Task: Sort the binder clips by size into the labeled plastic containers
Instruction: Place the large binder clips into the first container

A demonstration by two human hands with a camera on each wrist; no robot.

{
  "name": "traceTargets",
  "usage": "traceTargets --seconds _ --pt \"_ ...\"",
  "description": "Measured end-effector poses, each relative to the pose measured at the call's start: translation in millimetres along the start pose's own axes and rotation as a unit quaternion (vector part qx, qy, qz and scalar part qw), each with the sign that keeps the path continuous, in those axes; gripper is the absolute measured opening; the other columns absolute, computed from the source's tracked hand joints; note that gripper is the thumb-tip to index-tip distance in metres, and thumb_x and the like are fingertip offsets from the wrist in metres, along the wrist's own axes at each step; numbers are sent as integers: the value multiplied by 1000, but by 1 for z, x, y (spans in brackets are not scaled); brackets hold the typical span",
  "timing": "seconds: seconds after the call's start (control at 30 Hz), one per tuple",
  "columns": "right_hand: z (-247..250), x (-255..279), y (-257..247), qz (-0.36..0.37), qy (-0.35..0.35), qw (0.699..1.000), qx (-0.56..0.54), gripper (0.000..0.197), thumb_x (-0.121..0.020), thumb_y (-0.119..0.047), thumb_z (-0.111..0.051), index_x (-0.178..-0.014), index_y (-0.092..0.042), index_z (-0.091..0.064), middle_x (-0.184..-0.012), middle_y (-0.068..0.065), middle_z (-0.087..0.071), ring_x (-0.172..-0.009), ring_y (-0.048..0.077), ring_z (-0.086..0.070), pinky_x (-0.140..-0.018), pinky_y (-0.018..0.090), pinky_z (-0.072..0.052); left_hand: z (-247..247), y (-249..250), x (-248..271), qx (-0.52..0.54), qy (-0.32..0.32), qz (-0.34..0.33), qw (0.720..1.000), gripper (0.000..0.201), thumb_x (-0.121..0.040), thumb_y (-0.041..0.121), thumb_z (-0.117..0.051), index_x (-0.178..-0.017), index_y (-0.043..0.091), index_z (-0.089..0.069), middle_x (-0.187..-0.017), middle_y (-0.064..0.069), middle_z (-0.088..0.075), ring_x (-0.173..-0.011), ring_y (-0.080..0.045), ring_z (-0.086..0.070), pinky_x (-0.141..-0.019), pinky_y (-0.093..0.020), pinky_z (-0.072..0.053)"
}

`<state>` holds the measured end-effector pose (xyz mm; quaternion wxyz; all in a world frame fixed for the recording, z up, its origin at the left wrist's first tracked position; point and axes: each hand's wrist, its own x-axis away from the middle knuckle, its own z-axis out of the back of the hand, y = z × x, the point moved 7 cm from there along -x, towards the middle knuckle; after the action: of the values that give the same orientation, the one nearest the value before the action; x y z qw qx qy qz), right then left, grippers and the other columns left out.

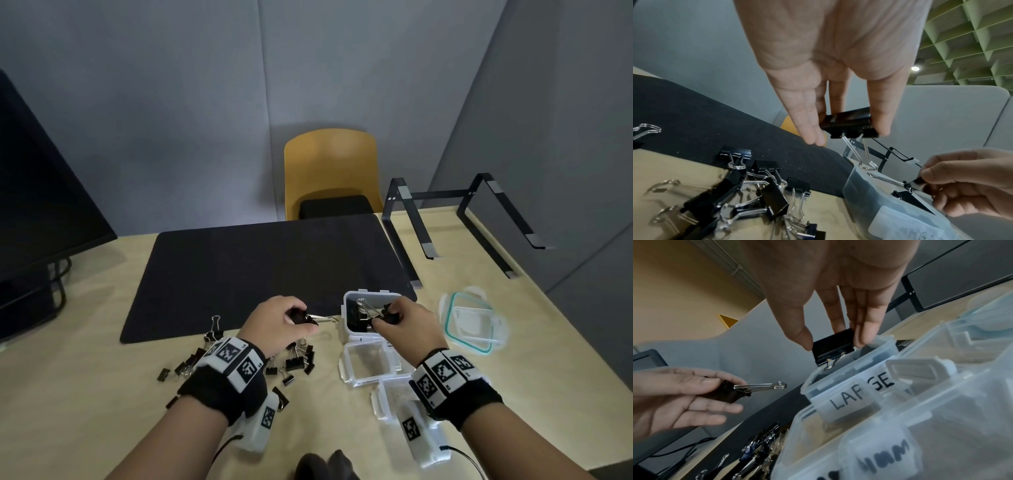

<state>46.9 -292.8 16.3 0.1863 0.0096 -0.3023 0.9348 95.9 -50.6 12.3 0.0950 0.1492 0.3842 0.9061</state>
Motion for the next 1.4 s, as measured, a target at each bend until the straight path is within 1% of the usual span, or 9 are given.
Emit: traceTargets --seconds 0.23,0.47,0.67,0.83,0.93,1.0,1.07,1.23,1.4 --pt "1 -3 -1 4 -16 998 53 34 -79 -45 -62 -101 -20 -58 -94 -4 -60 -82 14 -52 -68 24 -37 -4 2 -1 -4 5 3 1000 36 -74 41 -74 -106 29 -64 -99 12 -57 -88 -6 -61 -86 -28 -51" --pt "-11 -9 -14 6 -38 996 86 16 -84 -31 -57 -90 -16 -54 -87 1 -60 -77 20 -56 -67 27 -43 -7 -4 -1 -1 3 5 1000 38 -72 43 -75 -106 30 -62 -99 12 -57 -85 -7 -63 -86 -33 -53" --pt "-21 -13 -8 9 -62 997 48 22 -85 -13 -50 -102 -14 -63 -92 4 -64 -83 23 -55 -72 25 -42 -9 -5 0 17 8 7 1000 39 -72 41 -76 -106 29 -63 -99 11 -57 -86 -7 -64 -85 -33 -55" --pt "-29 -17 -2 42 -63 993 93 18 -86 -20 -52 -98 -16 -64 -99 3 -67 -91 22 -60 -72 24 -41 -15 -7 -1 19 -1 14 1000 42 -71 42 -75 -109 29 -63 -101 11 -56 -88 -7 -63 -86 -33 -54" --pt "-33 -18 -3 76 -70 992 69 29 -87 -25 -57 -115 -20 -60 -111 2 -63 -99 20 -59 -83 28 -47 -17 -7 -2 15 -2 15 1000 42 -72 43 -74 -110 29 -62 -101 11 -56 -87 -8 -63 -86 -33 -53" --pt "-37 -18 -8 116 -89 987 67 39 -88 -27 -58 -126 -22 -55 -119 2 -60 -109 20 -55 -94 31 -46 -18 -5 -3 15 -1 15 1000 42 -72 42 -74 -110 28 -63 -101 11 -56 -87 -8 -63 -86 -33 -53" --pt "-40 -20 -11 141 -102 980 98 42 -89 -29 -57 -130 -24 -52 -119 3 -60 -112 22 -53 -97 34 -44 -20 -3 -3 16 0 16 1000 41 -72 41 -74 -110 28 -63 -101 11 -56 -87 -8 -63 -86 -33 -53" --pt "-38 -25 -11 162 -101 969 156 32 -88 -20 -49 -118 -22 -59 -106 4 -65 -102 23 -58 -86 32 -47 -23 6 -4 21 7 11 1000 40 -74 40 -74 -111 27 -63 -101 10 -56 -86 -7 -62 -85 -31 -53" --pt "-34 -24 -14 184 -102 962 174 33 -88 -13 -44 -115 -23 -61 -104 5 -66 -98 23 -61 -81 31 -47 -23 10 -8 40 16 11 999 39 -73 40 -75 -108 30 -63 -102 11 -56 -86 -9 -64 -84 -35 -55"
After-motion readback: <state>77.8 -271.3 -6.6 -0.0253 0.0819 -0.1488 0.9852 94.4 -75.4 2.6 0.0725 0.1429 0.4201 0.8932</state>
